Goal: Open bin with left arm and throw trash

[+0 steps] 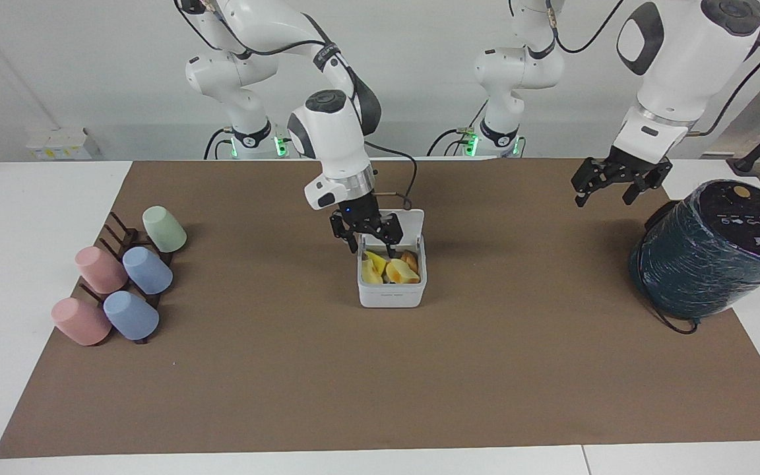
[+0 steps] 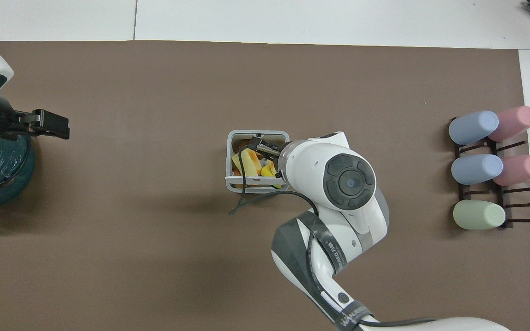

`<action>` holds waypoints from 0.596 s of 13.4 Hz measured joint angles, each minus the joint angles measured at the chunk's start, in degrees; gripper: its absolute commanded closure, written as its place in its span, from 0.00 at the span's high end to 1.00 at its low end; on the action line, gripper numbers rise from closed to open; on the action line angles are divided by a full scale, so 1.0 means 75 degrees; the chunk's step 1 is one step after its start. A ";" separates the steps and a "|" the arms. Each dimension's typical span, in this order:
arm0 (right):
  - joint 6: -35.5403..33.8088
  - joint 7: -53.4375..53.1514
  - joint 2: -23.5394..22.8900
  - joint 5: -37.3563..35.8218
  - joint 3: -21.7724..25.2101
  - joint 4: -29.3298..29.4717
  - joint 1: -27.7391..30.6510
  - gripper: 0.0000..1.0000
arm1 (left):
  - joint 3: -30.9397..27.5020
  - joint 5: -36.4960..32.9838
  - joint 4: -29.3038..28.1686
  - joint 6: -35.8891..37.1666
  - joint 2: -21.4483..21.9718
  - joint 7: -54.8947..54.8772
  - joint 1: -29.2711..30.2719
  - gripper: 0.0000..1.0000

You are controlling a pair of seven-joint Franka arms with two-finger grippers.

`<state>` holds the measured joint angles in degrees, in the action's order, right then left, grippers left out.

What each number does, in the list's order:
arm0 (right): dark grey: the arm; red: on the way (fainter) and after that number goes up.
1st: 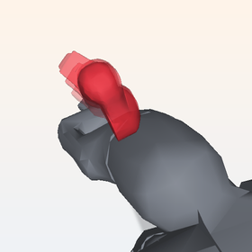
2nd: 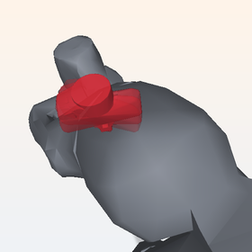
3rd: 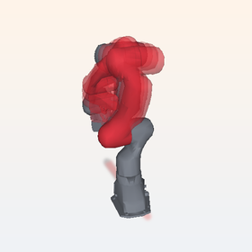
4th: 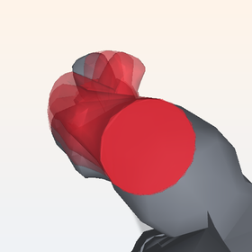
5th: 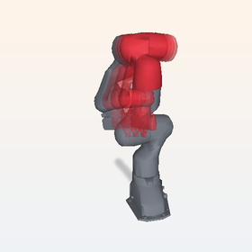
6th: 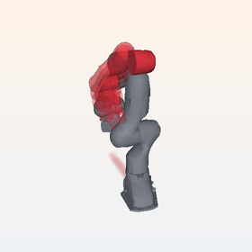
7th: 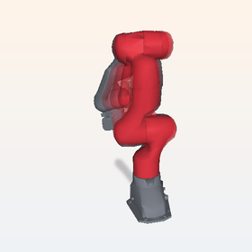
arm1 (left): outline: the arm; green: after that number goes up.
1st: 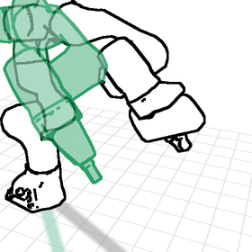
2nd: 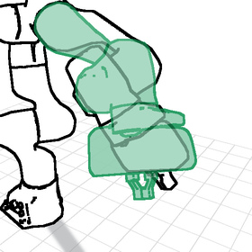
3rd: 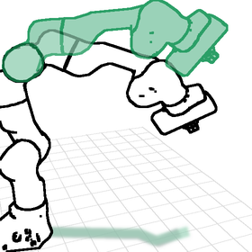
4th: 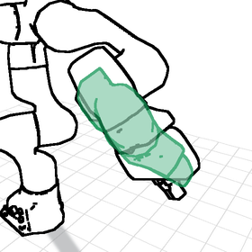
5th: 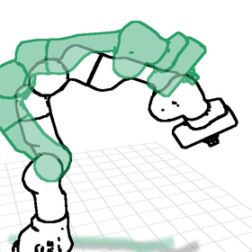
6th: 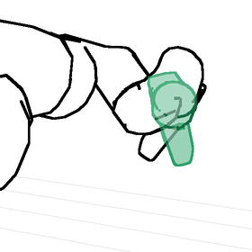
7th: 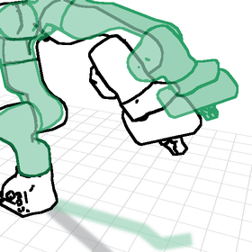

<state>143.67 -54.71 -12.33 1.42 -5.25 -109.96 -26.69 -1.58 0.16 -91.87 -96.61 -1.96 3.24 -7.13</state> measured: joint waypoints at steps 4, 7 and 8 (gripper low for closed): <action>-0.0580 0.0562 0.0412 -0.0038 0.0077 0.0039 0.0376 1.00 | 0.0009 -0.0007 -0.0001 0.0002 0.0000 -0.0001 0.0000 1.00; -0.1972 0.2155 0.1194 -0.0038 0.0104 0.0041 0.1299 1.00 | 0.0047 -0.0007 -0.0017 0.0004 0.0000 -0.0001 -0.0023 1.00; -0.2385 0.2593 0.1443 -0.0038 0.0114 0.0040 0.1587 1.00 | 0.0062 -0.0007 -0.0017 0.0005 0.0000 -0.0001 -0.0025 1.00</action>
<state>125.77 -35.27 -1.51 1.13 -4.39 -109.66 -14.79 -1.12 0.11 -92.00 -96.57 -1.97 3.23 -7.31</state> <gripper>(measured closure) 0.000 0.000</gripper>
